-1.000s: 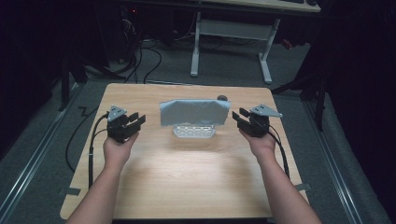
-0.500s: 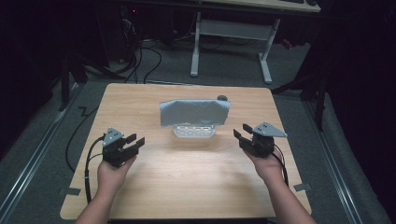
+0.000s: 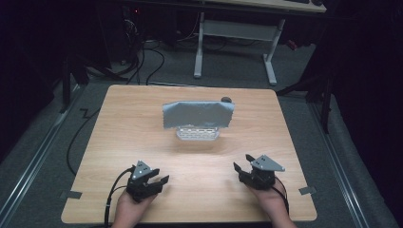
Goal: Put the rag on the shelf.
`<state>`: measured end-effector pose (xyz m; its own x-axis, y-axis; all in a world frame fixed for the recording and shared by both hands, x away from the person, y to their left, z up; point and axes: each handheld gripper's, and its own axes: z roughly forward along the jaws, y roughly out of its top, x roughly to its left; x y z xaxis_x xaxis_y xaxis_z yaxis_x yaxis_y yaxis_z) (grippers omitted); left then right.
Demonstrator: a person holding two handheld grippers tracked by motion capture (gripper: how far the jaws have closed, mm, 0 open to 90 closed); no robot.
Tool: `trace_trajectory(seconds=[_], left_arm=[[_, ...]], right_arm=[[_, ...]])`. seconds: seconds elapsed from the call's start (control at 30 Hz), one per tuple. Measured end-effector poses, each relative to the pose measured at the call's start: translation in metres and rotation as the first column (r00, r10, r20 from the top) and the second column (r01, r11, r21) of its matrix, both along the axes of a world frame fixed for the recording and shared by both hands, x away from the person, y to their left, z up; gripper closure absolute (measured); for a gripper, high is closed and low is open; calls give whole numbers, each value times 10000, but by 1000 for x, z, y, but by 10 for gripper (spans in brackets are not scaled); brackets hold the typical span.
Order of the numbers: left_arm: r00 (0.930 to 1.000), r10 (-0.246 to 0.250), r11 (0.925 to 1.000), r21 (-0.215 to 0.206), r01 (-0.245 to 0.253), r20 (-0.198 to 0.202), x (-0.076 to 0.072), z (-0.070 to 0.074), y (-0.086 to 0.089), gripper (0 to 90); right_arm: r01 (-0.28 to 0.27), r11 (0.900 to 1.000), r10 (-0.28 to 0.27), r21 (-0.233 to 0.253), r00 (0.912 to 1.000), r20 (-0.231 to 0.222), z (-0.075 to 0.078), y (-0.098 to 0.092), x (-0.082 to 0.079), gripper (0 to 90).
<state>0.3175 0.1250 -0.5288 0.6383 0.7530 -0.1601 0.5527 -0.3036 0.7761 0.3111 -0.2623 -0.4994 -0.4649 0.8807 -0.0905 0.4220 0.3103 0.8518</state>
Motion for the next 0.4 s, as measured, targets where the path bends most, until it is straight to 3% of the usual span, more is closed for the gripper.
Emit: trace_trajectory(seconds=[0.1,0.17,0.23,0.4], left_arm=[[9993,-253,9997,83,251,279,1,2,-6,493],[9990,-279,9995,149,274,351,4,2,-6,480],[9995,-223,9996,170,219,235,7,0,-6,476],[10000,-43,10000,21,43,13,10,-3,1,467]], right_arm=[[51,9998,-57,-186,9994,-353,-16,-2,-11,419],[-130,9990,119,-435,9996,-251,-16,-1,-10,414],[-18,9997,6,-257,9989,-462,-18,0,-3,413],[-16,9999,11,-133,9993,-383,-18,1,-3,398]])
